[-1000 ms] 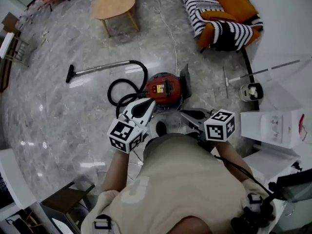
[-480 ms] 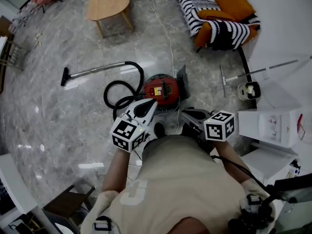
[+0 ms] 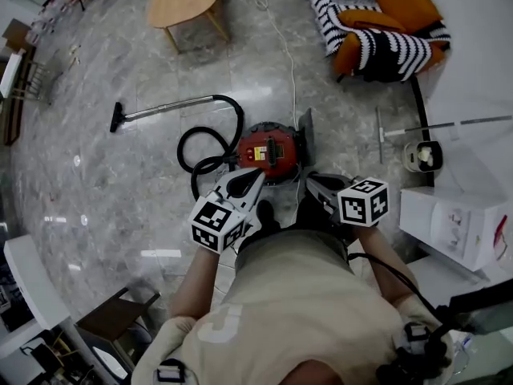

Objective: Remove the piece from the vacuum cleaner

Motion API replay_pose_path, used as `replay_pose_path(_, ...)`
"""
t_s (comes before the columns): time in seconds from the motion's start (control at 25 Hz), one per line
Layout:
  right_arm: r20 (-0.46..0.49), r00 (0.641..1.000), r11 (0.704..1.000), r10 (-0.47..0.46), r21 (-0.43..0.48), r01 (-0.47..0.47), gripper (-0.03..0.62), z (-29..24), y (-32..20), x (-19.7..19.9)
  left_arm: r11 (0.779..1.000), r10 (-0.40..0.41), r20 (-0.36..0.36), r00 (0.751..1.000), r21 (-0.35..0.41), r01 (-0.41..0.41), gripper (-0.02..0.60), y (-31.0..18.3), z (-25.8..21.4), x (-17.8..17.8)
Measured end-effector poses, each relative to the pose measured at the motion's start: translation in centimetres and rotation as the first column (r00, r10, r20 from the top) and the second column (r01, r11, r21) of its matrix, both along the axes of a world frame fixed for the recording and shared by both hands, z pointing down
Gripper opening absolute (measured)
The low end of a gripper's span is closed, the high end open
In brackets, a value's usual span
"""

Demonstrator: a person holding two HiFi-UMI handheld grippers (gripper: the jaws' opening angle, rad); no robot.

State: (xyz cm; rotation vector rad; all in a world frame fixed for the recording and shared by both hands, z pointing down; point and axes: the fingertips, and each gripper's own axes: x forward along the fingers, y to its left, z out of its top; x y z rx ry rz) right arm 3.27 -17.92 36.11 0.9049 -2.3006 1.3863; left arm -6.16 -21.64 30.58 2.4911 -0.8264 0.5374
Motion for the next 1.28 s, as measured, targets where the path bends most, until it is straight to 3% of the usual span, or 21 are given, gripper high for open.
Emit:
replay_pose_path(0.24,-0.052,0.998,0.994,0.02,-0.103,-0.025,0.002,6.2,-2.4,4.4,0.999,-0.026,0.061,0.998,-0.037,0.028,0.004,-2.4,3.1,1.8)
replay_pose_path(0.72,-0.151,0.989,0.97,0.002,-0.24,-0.039,0.002,18.5,-4.0,7.2,0.988,-0.029,0.115,0.993,-0.145,0.046,0.005,-3.9,13.3,3.9)
replay_pose_path(0.96,-0.192,0.981,0.966,-0.038,-0.259,-0.013,0.002,25.0,-6.0,7.4,0.983,-0.072,0.131,0.989,-0.156,0.092,0.005,-5.4,19.3,4.5)
replay_pose_path(1.2,-0.161,0.985,0.961,-0.054,-0.275,0.007,0.002,30.0,-7.8,6.1,0.973,-0.089,0.146,0.985,-0.199,0.117,0.003,-5.3,24.3,4.6)
replay_pose_path(1.28,-0.2,0.978,0.966,-0.053,-0.26,-0.001,0.002,31.8,-8.6,6.3,0.97,-0.088,0.159,0.983,-0.212,0.121,0.004,-5.2,25.9,4.7)
